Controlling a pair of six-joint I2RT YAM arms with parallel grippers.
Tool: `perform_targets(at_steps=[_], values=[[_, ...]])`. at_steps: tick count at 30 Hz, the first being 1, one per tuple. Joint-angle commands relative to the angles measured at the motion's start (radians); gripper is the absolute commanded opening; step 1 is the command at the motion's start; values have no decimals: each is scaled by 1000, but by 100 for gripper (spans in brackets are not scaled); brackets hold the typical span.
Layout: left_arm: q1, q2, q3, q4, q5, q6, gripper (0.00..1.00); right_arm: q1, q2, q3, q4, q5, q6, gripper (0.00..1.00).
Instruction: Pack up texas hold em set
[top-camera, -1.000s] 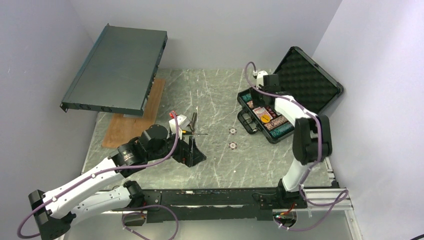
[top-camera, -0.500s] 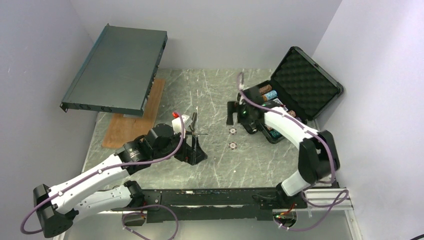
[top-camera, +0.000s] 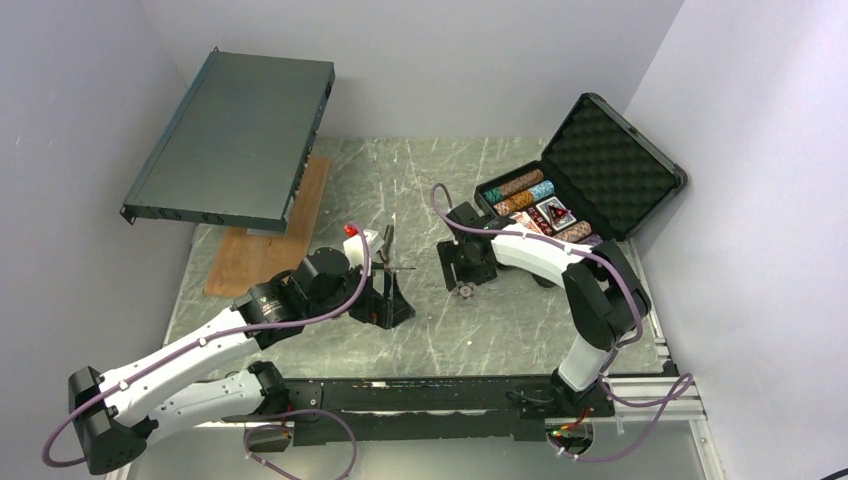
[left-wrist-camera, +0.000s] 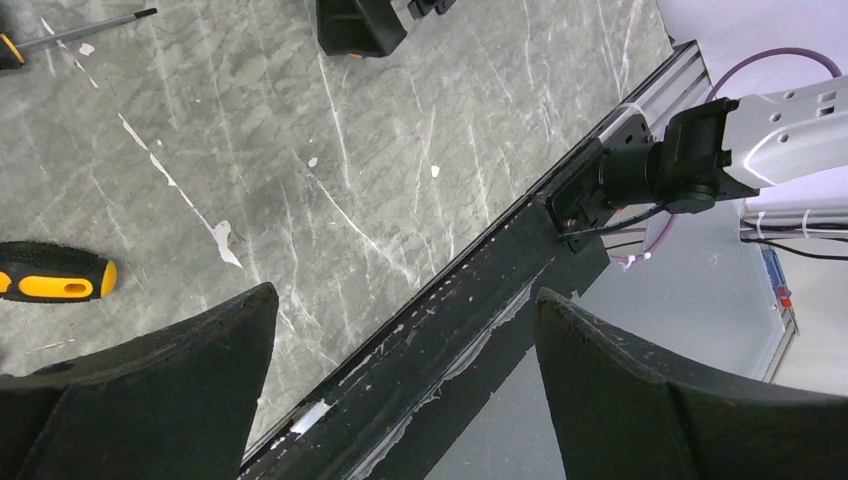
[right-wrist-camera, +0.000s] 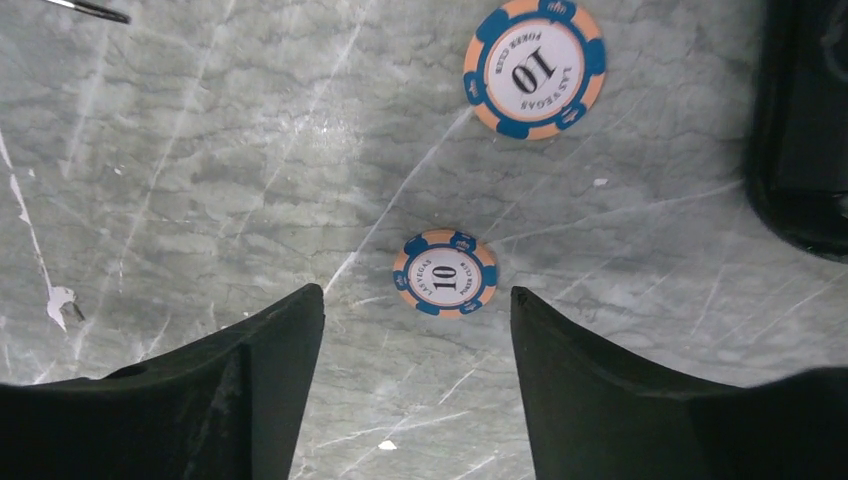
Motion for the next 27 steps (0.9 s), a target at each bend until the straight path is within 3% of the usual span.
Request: perform_targets(at_steps=[1,27], values=[[2,-6,11,10,-19,-7,99,20,7,-27,8,21,30,67],[22,73,36,20,-8,6,99,17,63,-108,111,83,22,45]])
